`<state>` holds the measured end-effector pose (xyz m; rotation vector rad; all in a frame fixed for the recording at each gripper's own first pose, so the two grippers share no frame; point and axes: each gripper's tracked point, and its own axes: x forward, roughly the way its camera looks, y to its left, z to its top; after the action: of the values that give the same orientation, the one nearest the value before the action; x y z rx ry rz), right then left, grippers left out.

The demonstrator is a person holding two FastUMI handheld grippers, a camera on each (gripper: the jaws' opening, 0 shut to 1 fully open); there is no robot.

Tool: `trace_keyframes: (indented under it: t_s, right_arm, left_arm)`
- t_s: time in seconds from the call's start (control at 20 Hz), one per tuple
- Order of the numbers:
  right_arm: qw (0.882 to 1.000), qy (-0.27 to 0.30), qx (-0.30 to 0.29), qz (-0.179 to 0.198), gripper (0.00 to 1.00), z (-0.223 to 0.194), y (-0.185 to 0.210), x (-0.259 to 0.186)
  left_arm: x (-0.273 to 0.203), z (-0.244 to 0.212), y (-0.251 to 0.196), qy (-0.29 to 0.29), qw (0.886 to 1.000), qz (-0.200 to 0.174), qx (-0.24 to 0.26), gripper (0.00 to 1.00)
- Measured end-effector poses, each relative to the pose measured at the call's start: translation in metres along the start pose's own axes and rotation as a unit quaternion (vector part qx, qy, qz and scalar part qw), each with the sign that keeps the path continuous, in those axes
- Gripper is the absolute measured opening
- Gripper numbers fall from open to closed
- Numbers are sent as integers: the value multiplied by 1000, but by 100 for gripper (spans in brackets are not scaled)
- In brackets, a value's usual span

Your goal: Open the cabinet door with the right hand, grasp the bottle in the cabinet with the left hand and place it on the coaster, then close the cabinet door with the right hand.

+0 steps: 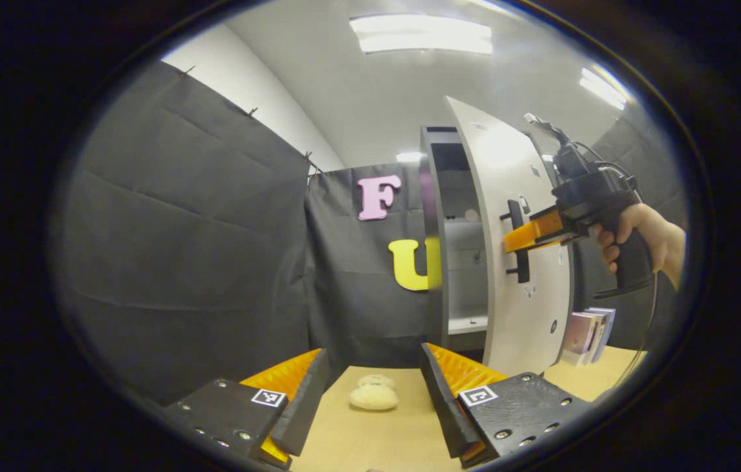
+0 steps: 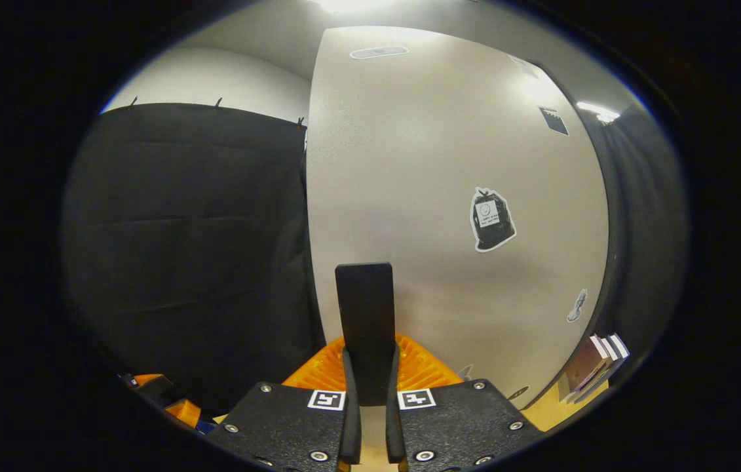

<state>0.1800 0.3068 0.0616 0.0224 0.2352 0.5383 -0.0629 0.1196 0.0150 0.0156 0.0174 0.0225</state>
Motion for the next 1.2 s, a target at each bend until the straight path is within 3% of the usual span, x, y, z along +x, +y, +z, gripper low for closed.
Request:
trace_keyframes:
  t_s: [0.45,0.65,0.8,0.9,1.2]
  right_arm:
    - [1000,-6,15,26,15,0,-8,-23]
    - [1000,-12,15,15,15,0,-14,-35]
    - [1000,-11,18,11,15,0,-19,-45]
    - [1000,-11,20,9,15,0,-24,-48]
    - [1000,-17,23,-8,15,1,-36,-64]
  left_arm:
    - [-25,21,-61,-10,1000,-20,16,83]
    - [-27,25,-86,-13,999,-31,12,83]
    - [-30,24,-102,-11,999,-40,9,77]
    - [-32,25,-115,-11,999,-46,5,83]
    - [-26,28,-149,-13,998,-65,4,80]
